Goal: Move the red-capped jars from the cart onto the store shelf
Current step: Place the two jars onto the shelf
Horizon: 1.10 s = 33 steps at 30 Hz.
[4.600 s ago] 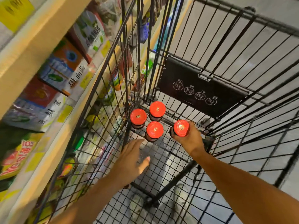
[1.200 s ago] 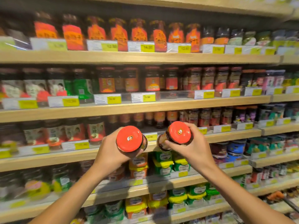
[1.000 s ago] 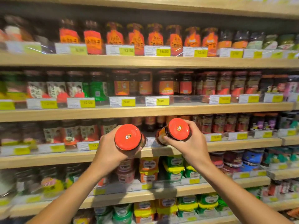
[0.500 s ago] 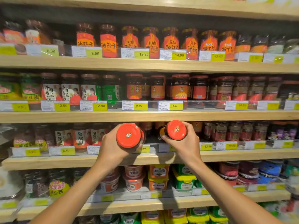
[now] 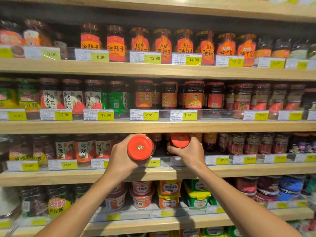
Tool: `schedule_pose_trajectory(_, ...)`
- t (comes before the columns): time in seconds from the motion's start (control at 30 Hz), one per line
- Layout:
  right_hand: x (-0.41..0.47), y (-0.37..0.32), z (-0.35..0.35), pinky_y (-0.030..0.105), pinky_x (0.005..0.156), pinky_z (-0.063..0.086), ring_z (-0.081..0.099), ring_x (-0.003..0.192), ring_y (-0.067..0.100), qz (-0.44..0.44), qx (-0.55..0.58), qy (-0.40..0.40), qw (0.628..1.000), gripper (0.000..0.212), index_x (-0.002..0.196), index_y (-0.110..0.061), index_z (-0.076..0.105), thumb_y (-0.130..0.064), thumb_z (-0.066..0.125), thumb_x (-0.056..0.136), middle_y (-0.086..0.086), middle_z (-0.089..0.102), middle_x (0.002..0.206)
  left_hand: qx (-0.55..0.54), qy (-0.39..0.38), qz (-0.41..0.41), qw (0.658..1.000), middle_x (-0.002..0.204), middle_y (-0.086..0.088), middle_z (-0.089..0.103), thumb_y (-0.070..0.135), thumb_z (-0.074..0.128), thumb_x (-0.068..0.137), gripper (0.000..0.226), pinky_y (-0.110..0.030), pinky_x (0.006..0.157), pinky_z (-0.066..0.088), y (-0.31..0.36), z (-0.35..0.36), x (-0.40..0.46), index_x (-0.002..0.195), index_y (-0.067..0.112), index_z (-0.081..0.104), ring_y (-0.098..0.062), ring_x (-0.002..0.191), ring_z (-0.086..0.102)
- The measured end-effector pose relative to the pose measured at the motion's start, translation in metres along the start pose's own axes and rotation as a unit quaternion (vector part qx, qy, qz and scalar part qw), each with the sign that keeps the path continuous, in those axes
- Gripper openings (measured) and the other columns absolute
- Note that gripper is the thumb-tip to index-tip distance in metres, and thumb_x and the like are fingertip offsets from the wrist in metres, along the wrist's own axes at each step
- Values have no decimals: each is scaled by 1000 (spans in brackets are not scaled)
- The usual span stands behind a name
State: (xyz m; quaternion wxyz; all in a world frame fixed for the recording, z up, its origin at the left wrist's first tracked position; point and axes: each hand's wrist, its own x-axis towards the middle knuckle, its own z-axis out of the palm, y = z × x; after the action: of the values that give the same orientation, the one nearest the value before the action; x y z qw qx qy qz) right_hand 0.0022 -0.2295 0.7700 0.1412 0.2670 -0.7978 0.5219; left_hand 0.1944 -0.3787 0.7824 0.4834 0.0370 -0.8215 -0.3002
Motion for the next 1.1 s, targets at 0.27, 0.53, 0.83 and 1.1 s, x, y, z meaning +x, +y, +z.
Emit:
schedule_pose_trajectory(0.27,23,-15,6,27,49,37,52,53,17,74,-45,-55,995,50,48,-11,50,-41,80,74,-1,52,49,3,-12,0,1000,99,22,73,29,97,56,63,-2,79,44,-8,0,4,113,29,69,7,97,66)
schedule_pose_trajectory(0.53,40,-27,23,37,90,44,62,107,31,86,-135,-115,980,82,118,-18,60,-86,49,74,8,67,115,1,-1,-10,1000,101,28,71,28,98,55,62,-3,78,44,-13,2,3,110,30,70,5,95,68)
schedule_pose_trajectory(0.83,45,-13,24,30,96,39,52,127,29,154,-160,-211,952,51,135,-10,51,-48,42,103,11,55,136,5,-8,-25,1000,98,28,70,30,97,56,59,-1,74,43,-17,8,7,108,31,67,8,93,66)
schedule_pose_trajectory(1.1,26,-9,-6,32,55,33,47,56,24,58,-145,-145,977,43,57,-12,43,-35,60,89,3,47,55,12,-29,-67,997,93,17,74,29,97,54,58,-2,71,42,-29,25,19,105,25,69,7,89,65)
